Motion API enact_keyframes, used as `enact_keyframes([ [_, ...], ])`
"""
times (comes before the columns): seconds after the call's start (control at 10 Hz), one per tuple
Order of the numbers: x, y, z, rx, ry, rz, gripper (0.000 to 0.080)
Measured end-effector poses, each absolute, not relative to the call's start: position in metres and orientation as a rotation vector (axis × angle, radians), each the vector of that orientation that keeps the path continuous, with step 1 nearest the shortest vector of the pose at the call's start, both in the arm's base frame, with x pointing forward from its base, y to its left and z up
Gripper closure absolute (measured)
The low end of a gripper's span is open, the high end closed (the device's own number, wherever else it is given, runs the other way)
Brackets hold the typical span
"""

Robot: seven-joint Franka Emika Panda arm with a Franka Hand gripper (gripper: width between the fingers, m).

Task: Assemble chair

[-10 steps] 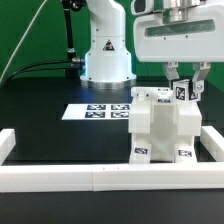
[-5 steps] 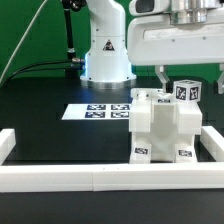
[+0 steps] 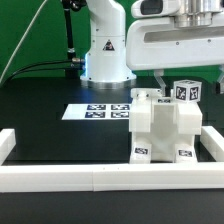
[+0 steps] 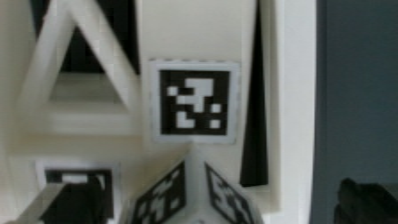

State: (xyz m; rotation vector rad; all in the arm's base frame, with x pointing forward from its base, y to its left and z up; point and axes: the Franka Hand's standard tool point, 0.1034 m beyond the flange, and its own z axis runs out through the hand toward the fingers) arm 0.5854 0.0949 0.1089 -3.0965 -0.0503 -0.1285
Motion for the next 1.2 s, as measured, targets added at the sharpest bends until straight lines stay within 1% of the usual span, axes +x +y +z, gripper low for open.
enact_keyframes([
  [0.1, 0.5829, 0.0903, 0.1042, -3.096, -0.257, -0.127, 0.015],
  [0.2, 0.5839, 0.0887, 0.105, -3.089, -0.489, -0.121, 0.015],
  [0.3, 0.5823, 0.091, 0.103, -3.083, -0.553, -0.114, 0.015],
  [0.4, 0.5825, 0.0898, 0.1031, -3.088, -0.525, -0.114, 0.0196],
  [0.5, 0.5825, 0.0897, 0.1031, -3.091, -0.501, -0.114, 0.0196],
  [0.6, 0.5825, 0.0895, 0.1031, -3.092, -0.498, -0.114, 0.0373],
  [0.7, 0.5825, 0.0898, 0.1031, -3.1, -0.416, -0.114, 0.0373],
  [0.8, 0.5824, 0.0901, 0.1031, -3.111, -0.296, -0.113, 0.0527],
  [1.1, 0.5824, 0.0904, 0.1028, -3.117, -0.027, -0.11, 0.0528],
  [1.2, 0.5835, 0.0904, 0.1026, -3.109, 0.151, -0.109, 0.0528],
])
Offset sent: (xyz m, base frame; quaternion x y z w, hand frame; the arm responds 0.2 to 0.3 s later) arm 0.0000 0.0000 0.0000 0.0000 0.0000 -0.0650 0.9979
